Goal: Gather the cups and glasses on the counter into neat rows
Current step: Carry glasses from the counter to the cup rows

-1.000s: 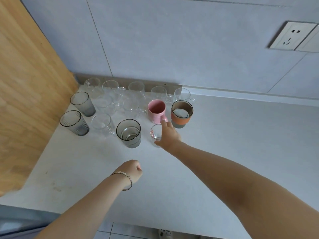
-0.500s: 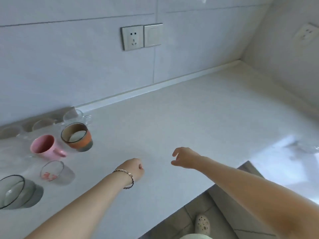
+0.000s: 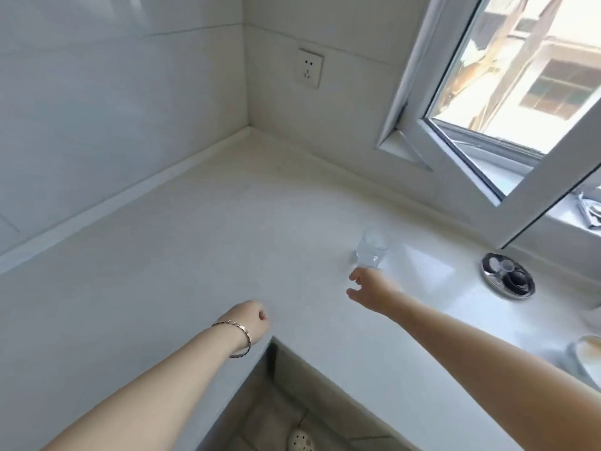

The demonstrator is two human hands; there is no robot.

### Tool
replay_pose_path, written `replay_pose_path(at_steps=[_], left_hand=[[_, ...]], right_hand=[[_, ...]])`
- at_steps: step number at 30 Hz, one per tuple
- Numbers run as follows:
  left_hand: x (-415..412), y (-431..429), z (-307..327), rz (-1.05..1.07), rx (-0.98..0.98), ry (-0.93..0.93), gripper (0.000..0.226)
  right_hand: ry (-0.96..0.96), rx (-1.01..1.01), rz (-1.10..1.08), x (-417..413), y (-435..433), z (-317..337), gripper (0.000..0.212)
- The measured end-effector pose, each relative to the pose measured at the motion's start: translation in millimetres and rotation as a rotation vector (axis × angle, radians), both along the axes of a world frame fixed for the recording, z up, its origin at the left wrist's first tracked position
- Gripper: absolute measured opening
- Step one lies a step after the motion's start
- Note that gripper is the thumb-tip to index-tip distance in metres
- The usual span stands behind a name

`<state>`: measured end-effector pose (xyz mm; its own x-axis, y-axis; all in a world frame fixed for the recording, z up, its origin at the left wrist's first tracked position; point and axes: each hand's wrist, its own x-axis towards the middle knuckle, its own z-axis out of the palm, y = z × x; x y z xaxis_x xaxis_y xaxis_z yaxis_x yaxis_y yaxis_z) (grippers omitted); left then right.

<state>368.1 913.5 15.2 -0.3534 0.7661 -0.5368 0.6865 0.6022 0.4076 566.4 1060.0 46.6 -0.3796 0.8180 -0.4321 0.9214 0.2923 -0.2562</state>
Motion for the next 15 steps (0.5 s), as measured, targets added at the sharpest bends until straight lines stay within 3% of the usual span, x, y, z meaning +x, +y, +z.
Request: replay_pose_path(at_steps=[6,11,15], left_hand=[[42,96,-1,-0.015,0.022,0.011,0.023],[42,130,-11,0.003,-0.005,0.040,0.024],[32,133,-18,0.036,-0.023,0.062,0.019]], right_hand=[[0.052,0.060,-0.211,23,116,-2,0.062],[0.042,-0.029,-0.311,6,163,-26,0.080],[0.055,-0.016,-0.298,0,169,-45,0.072]])
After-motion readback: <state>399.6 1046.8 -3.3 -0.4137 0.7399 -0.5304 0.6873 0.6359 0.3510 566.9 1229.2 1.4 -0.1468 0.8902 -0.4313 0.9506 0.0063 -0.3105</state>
